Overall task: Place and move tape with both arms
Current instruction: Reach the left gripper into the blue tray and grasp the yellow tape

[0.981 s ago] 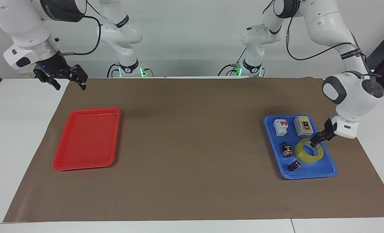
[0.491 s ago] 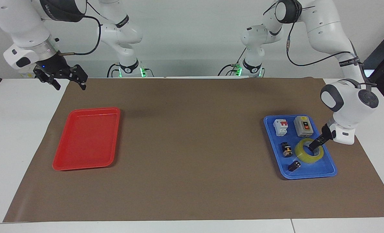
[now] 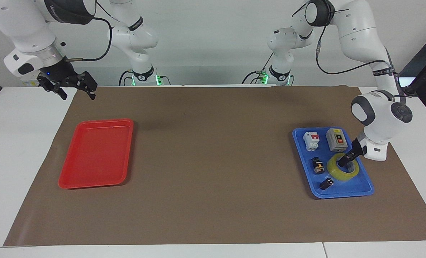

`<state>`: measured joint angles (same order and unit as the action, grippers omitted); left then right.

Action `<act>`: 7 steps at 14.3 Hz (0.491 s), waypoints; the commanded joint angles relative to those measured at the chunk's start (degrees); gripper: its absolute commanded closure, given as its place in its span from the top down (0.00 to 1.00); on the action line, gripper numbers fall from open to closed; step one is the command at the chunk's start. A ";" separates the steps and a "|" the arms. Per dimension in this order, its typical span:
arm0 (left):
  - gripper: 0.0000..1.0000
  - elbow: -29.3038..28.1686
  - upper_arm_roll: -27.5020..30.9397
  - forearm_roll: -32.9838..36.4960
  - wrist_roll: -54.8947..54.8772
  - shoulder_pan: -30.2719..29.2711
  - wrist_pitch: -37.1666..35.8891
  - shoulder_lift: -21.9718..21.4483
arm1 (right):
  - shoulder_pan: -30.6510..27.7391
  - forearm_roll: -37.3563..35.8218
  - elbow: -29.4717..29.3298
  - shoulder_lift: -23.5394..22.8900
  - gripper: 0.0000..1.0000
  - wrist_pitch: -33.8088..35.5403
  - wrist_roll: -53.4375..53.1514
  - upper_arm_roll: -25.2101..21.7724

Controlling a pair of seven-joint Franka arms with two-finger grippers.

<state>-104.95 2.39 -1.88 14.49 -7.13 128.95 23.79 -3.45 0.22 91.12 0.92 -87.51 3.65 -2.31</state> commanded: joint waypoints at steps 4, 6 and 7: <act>0.00 -2.36 0.16 0.73 0.46 0.10 1.31 -3.12 | -0.68 -0.13 0.20 0.14 1.00 0.15 -0.66 0.38; 0.00 -2.36 0.16 0.73 0.19 0.36 1.04 -5.32 | -0.68 -0.13 0.20 0.14 1.00 0.15 -0.66 0.47; 0.00 -2.36 0.16 0.73 0.19 0.36 0.35 -6.89 | -0.68 -0.13 0.20 0.14 1.00 0.15 -0.66 0.38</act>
<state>-105.28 2.39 -1.87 14.45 -7.10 129.38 21.65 -3.45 0.22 91.12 0.92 -87.51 3.65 -2.31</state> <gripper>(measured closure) 0.784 0.000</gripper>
